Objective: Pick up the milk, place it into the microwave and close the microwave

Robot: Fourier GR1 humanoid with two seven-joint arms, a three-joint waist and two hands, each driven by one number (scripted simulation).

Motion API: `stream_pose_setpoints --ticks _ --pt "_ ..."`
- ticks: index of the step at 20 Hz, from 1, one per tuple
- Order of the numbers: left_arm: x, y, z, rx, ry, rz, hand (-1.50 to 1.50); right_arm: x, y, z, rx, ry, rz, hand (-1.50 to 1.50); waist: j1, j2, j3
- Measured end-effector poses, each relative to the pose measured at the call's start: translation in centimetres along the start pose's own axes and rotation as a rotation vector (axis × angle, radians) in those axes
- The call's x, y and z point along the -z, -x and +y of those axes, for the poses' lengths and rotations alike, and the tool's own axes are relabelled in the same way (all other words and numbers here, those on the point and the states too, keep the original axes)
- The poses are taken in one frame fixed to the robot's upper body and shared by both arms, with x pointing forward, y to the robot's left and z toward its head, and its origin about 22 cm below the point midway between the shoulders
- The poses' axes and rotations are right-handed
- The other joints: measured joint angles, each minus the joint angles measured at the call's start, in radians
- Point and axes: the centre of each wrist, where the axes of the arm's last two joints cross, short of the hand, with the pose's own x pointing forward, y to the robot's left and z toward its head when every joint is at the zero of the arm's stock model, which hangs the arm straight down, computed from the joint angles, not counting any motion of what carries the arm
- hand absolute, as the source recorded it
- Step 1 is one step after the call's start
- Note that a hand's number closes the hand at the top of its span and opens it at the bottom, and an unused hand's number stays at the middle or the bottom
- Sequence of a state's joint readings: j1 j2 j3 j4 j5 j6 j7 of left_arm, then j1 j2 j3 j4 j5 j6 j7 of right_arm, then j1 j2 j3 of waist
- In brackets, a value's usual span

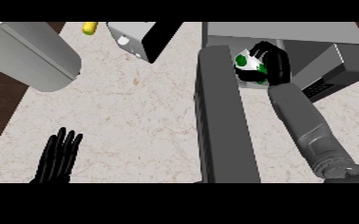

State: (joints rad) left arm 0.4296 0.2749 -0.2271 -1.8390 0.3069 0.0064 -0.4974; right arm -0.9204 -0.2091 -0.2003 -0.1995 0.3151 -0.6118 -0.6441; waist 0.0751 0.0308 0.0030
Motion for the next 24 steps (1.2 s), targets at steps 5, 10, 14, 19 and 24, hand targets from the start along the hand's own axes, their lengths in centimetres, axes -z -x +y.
stream_pose_setpoints --ticks 5,10,14,19,24 --pt "0.3 0.2 0.1 0.064 0.016 0.019 -1.5 1.5 -0.4 -1.2 -0.092 0.095 0.025 1.5 0.019 0.009 0.001" --pt "0.7 0.3 0.0 0.1 0.033 0.024 -1.5 1.7 -0.1 -1.8 -0.179 0.135 0.032 -1.5 0.036 0.018 0.002" --pt "1.0 0.3 -0.2 0.109 0.048 0.029 -1.5 2.2 -0.4 -2.0 -0.23 0.131 0.029 -1.5 0.047 0.022 0.002" --pt "1.4 0.6 -0.6 0.105 0.058 0.031 -1.5 1.7 -0.3 -1.4 -0.235 0.074 0.013 -1.5 0.049 0.026 0.003" --pt "1.5 1.0 -0.9 0.097 0.074 0.03 -1.5 1.9 -0.9 -1.0 -0.151 0.007 -0.006 -1.5 0.046 0.023 0.003"
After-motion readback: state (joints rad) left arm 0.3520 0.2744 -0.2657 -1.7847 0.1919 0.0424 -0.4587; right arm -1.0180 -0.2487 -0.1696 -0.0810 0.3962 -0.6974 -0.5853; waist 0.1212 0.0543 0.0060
